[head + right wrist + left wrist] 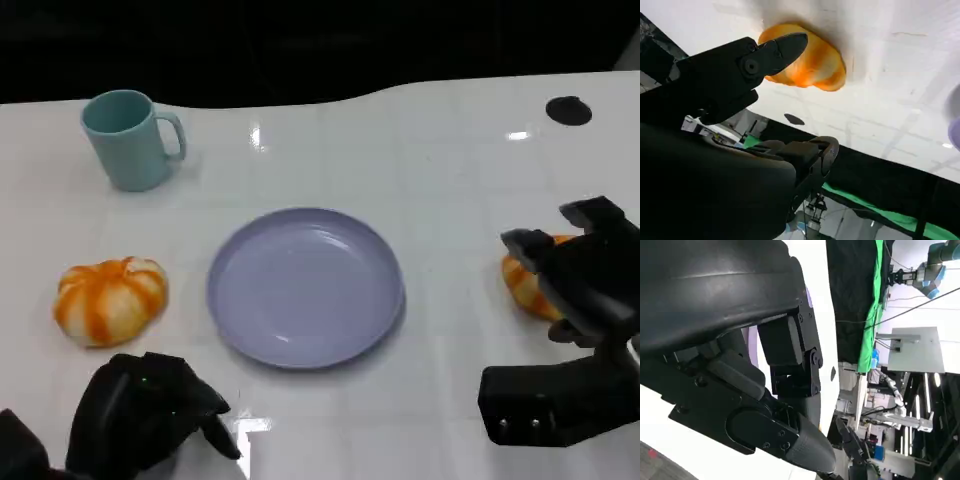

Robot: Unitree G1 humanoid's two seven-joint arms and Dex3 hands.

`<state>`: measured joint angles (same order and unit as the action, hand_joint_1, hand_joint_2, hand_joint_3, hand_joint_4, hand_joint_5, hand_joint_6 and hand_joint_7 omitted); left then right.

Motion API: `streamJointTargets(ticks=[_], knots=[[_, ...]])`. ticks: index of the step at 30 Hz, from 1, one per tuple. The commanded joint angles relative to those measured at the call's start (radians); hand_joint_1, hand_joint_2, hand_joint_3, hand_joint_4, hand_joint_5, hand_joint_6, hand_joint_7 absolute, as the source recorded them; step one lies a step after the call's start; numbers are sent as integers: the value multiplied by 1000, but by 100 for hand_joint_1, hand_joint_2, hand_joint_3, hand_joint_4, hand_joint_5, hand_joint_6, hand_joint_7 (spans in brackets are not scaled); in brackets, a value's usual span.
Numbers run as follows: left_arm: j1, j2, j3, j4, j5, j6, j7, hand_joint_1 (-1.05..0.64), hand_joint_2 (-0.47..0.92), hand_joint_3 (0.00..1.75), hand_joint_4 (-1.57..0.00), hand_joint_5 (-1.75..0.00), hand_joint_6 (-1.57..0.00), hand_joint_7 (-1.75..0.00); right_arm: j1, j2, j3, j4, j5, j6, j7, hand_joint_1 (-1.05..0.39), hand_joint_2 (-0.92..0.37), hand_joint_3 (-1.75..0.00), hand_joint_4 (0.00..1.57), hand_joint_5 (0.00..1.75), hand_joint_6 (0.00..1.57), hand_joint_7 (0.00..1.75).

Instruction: Grasp the bread from the table and place it into the plate.

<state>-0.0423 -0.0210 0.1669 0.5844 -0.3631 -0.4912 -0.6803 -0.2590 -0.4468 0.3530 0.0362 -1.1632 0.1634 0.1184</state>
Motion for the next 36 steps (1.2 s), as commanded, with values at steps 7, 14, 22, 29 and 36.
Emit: streamJointTargets(ticks=[7,14,22,29,36], knots=[[16,14,6,-11,-6,6,7,-104,80,0,-157,-72,-157,-37,-45,-22,3,134,51,-3,-23,-46,-75,0,25,16,37,0],[18,14,7,-16,-6,13,9,-105,79,0,-157,-71,-157,-37,-109,-3,27,284,88,-26,-89,-44,-77,-1,28,10,35,0],[17,16,9,-14,-9,10,2,-103,80,0,-157,-70,-157,-36,-174,14,55,438,145,-49,-175,-41,-79,-1,28,7,32,0],[19,16,8,-16,-6,9,5,-103,80,0,-157,-71,-157,-36,-211,33,59,559,210,-102,-290,-43,-80,0,31,7,33,0],[21,17,7,-17,-8,8,2,-103,80,0,-157,-70,-157,-36,-264,58,62,703,279,-155,-349,-35,-83,-1,38,8,37,2]])
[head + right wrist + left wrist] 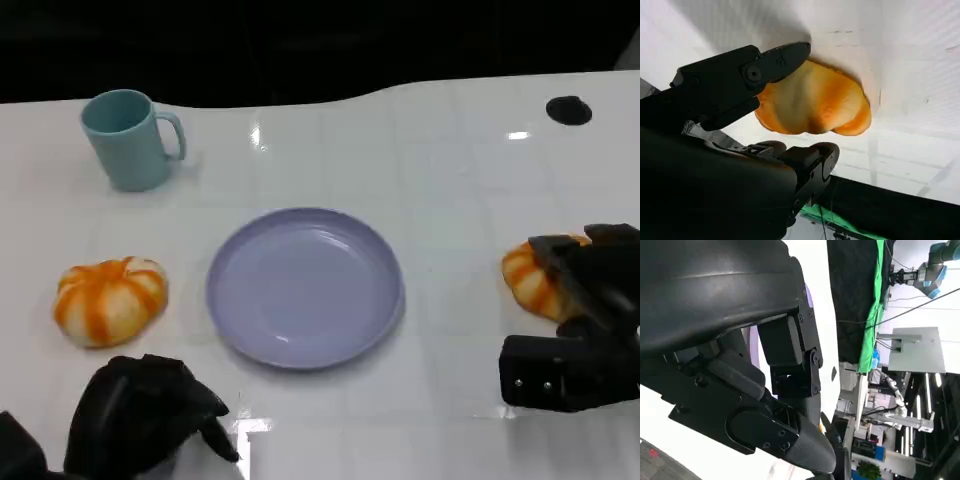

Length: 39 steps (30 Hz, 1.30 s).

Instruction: Grasp the bread from the table and place it into the plate.

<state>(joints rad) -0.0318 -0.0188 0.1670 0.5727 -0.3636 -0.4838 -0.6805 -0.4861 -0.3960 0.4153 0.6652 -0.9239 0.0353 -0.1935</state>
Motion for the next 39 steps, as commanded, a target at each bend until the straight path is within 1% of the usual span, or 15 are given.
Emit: streamJointTargets(ticks=[1,5,9,12,13,16,18,19,20,21,22,23,27,30,39], knots=[[11,14,7,-7,-7,3,4,-104,80,0,-157,-70,-157,-36,-46,11,0,102,50,-40,-52,-33,-83,-1,40,8,38,2],[15,14,6,-11,-6,8,8,-103,79,0,-157,-71,-157,-36,-78,24,9,196,75,-89,-118,-27,-84,-1,48,10,45,4],[17,13,5,-14,-6,9,7,-103,79,0,-157,-71,-157,-36,-100,36,13,264,100,-143,-190,-23,-87,-1,64,12,60,6],[18,13,5,-15,-5,7,6,-103,79,0,-157,-71,-157,-36,-116,40,27,313,106,-193,-263,-19,-88,-1,90,17,78,7],[18,13,5,-16,-6,8,7,-104,79,0,-157,-71,-157,-36,-121,42,29,327,110,-209,-283,-17,-87,0,103,35,90,7],[19,12,5,-17,-6,8,7,-103,79,0,-157,-71,-157,-36,-133,43,34,373,121,-277,-334,-6,-86,-1,105,115,126,7],[20,11,4,-20,-3,9,12,-104,79,0,-157,-71,-157,-37,-138,44,43,396,119,-303,-370,-5,-90,-2,99,152,140,12],[21,11,4,-22,-3,10,14,-104,79,0,-157,-71,-157,-37,-140,45,48,405,117,-309,-385,-4,-91,-3,94,165,135,38],[21,11,4,-23,-3,11,14,-104,79,0,-157,-72,-157,-37,-141,46,52,413,116,-314,-397,-4,-91,-3,91,170,114,82],[21,12,4,-23,-3,11,14,-104,79,0,-157,-72,-157,-37,-142,46,56,419,116,-322,-415,-5,-91,-3,89,172,98,115],[22,12,4,-24,-3,12,13,-104,79,0,-157,-72,-157,-38,-143,47,60,425,115,-327,-429,-5,-91,-3,88,174,87,136],[22,12,4,-24,-4,12,12,-104,79,0,-157,-72,-157,-38,-144,47,65,426,114,-324,-438,-5,-90,-3,88,174,83,143],[21,12,4,-23,-4,10,11,-104,79,0,-157,-72,-157,-37,-143,46,74,423,116,-328,-463,-8,-89,-3,86,175,79,147],[22,13,3,-24,1,5,14,-104,80,0,-157,-72,-157,-37,-137,44,83,422,108,-357,-532,-6,-82,0,90,175,87,139],[23,12,3,-26,-5,11,10,-103,80,0,-157,-71,-157,-36,-125,49,98,401,116,-437,-648,-5,-85,-4,99,175,91,148]])
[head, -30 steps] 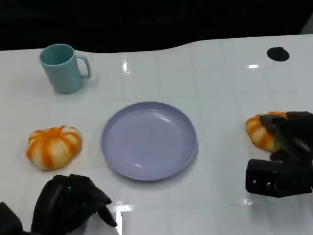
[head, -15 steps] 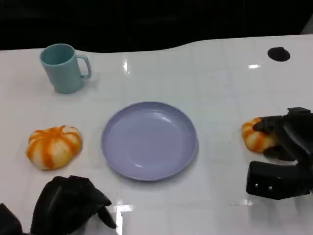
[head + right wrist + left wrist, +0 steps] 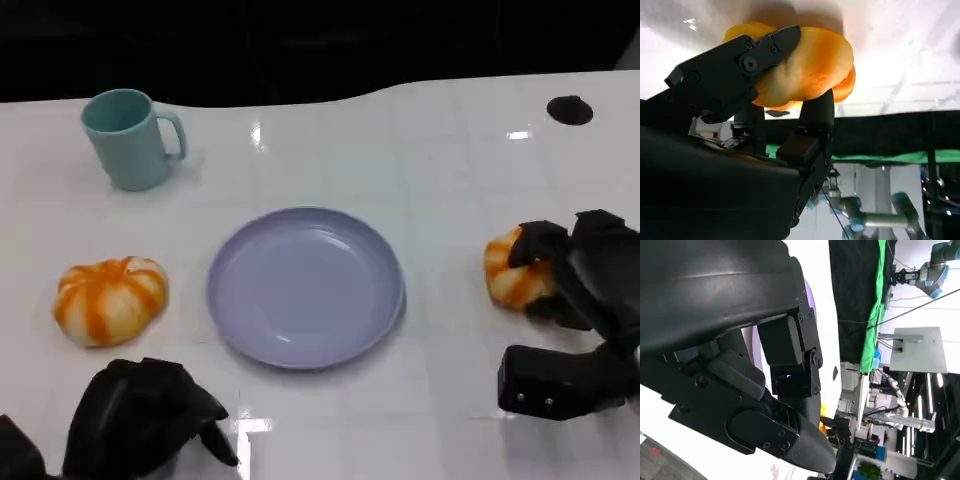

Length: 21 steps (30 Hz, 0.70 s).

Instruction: Grasp the bread from the table and place it into the plate.

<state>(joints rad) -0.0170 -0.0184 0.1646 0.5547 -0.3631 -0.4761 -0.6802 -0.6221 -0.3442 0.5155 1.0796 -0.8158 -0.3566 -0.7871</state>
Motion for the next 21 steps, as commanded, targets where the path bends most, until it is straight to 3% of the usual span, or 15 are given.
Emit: streamJointTargets(ticks=[1,4,6,8,12,17,21], knots=[[8,11,5,-9,-5,4,10,-103,80,0,-157,-71,-157,-36,11,-2,-3,-14,9,-53,-62,-4,-85,-4,100,175,91,148],[8,11,6,-6,-5,0,9,-103,80,0,-157,-71,-157,-36,22,5,-16,-49,32,-105,-66,-1,-86,-6,102,175,92,150],[9,10,5,-7,-5,0,9,-104,80,0,-157,-71,-157,-36,35,12,-29,-88,56,-138,-49,0,-48,-85,103,175,88,158],[9,11,5,-7,-5,1,9,-104,80,0,-157,-70,-157,-36,47,18,-41,-124,79,-161,-25,2,-31,-122,104,175,88,159],[8,11,5,-7,-6,4,9,-104,79,0,-157,-70,-157,-36,85,45,-77,-240,146,-204,68,3,-22,-142,106,175,89,159],[8,12,6,-5,-5,1,9,-104,79,0,-157,-70,-157,-37,109,94,-100,-347,205,-219,188,5,-16,-154,105,175,88,162],[10,12,4,-6,0,-4,11,-104,80,0,-157,-71,-157,-37,97,152,-101,-354,207,-220,202,2,-14,-158,105,175,91,157]])
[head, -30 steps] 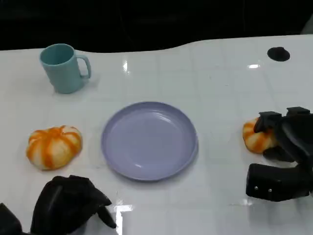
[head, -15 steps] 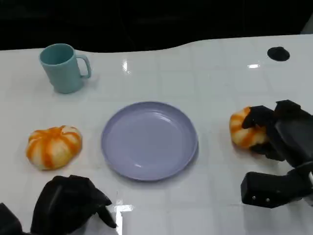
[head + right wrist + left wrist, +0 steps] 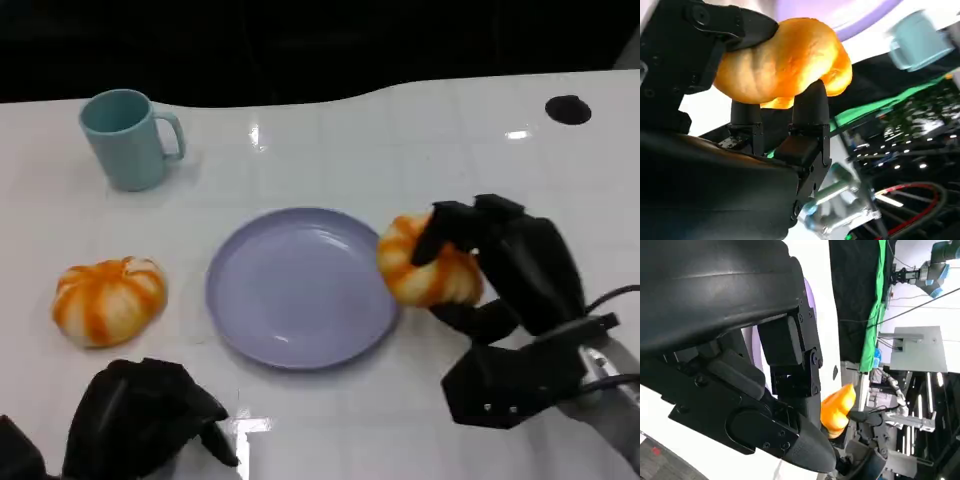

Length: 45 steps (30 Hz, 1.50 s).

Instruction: Grasp the bread from the table and place it into the plate.

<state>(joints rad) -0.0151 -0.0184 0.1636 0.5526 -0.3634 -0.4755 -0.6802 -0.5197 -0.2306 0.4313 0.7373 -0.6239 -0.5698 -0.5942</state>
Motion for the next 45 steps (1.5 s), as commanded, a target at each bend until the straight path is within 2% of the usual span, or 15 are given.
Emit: streamJointTargets(ticks=[1,5,11,15,19,20,23,24,26,27,30,33,36,40,45], knots=[[10,12,4,-6,1,-4,12,-104,80,0,-157,-71,-157,-37,-9,49,-17,-6,13,-10,8,2,-14,-159,106,175,92,156],[13,11,3,-12,-5,3,7,-104,80,0,-157,-72,-157,-37,-39,102,-12,39,11,-27,10,-2,-14,-160,106,175,91,159],[23,9,0,-29,-6,14,10,-104,79,0,-157,-72,-157,-37,-79,155,2,91,-9,-3,22,-8,-17,-159,105,175,85,169],[25,11,0,-33,-5,15,8,-104,79,0,-157,-71,-157,-37,-111,187,12,152,-19,2,16,-8,-19,-152,103,175,80,174],[25,13,0,-33,-4,13,8,-104,79,0,-157,-71,-157,-36,-131,210,19,192,-24,22,14,-4,-23,-141,98,175,78,172],[25,13,1,-32,-4,12,7,-104,79,0,-157,-71,-157,-36,-135,212,20,199,-23,25,17,-3,-24,-138,97,175,80,168],[25,12,1,-30,-5,11,6,-103,79,0,-157,-70,-157,-36,-140,215,23,201,-21,42,38,-2,-32,-125,89,173,91,116],[24,12,1,-30,-4,10,7,-103,79,0,-157,-70,-157,-35,-140,214,26,198,-25,51,40,-6,-37,-107,86,153,91,89],[24,11,0,-31,-4,10,7,-103,79,0,-157,-70,-157,-35,-137,212,30,188,-29,67,47,-10,-43,-92,82,135,91,64],[25,11,0,-32,-4,11,8,-103,79,0,-157,-70,-157,-35,-134,209,30,182,-26,72,60,-16,-49,-79,73,119,85,47],[24,11,-1,-33,-2,10,9,-104,79,0,-157,-70,-157,-36,-123,197,27,162,-8,80,126,-30,-75,-35,54,69,69,15],[25,11,-1,-32,2,5,12,-104,80,0,-157,-71,-157,-36,-106,185,22,125,9,93,201,-42,-90,-11,32,46,52,2],[24,10,-1,-30,0,4,10,-104,80,0,-157,-71,-157,-37,-84,172,16,75,27,102,264,-49,-92,-7,20,42,42,0],[24,9,-1,-30,-1,5,10,-104,80,0,-157,-71,-157,-36,-47,152,6,-17,54,133,363,-56,-92,-8,12,41,35,0],[25,9,-3,-35,0,9,14,-104,80,0,-157,-71,-157,-36,4,127,-12,-131,77,163,444,-57,-92,-6,11,43,35,1]])
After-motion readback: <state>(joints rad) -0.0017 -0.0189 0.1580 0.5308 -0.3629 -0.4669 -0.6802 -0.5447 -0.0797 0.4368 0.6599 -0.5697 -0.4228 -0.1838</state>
